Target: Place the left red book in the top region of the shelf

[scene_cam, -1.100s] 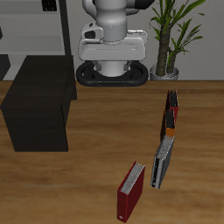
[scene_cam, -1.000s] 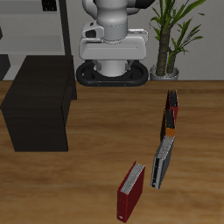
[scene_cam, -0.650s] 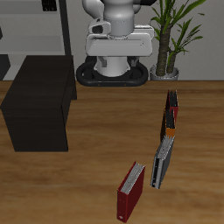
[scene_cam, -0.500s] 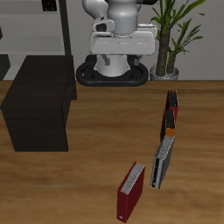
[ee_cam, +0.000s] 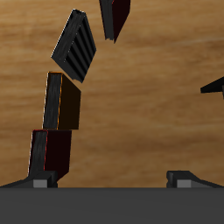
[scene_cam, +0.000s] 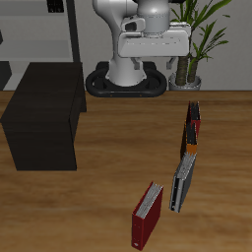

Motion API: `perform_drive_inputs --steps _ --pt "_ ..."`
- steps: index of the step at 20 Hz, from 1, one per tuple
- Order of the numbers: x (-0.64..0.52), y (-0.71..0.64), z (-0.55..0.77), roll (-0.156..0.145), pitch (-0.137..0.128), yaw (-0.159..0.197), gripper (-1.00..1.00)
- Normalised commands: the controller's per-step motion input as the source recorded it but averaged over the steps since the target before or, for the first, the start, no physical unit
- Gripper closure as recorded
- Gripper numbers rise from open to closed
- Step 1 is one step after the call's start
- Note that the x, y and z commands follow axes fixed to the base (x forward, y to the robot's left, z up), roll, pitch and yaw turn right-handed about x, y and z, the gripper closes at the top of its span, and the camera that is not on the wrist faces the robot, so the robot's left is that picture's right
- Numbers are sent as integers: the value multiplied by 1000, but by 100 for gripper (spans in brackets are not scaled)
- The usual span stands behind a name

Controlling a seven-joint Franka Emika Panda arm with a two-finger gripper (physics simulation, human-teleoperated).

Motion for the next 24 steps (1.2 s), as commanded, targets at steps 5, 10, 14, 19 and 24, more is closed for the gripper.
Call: perform_drive_inputs --steps 5,10,14,19,24 --pt "-154 474 -146 7 -14 0 -100" --pt "-4 221 -87 6 8 -6 -100" --pt "-14 297 -104 14 13 -14 -100" --pt "-110 368 -122 -1 -21 -7 -100" --pt "22 258 -128 -16 -12 16 -100"
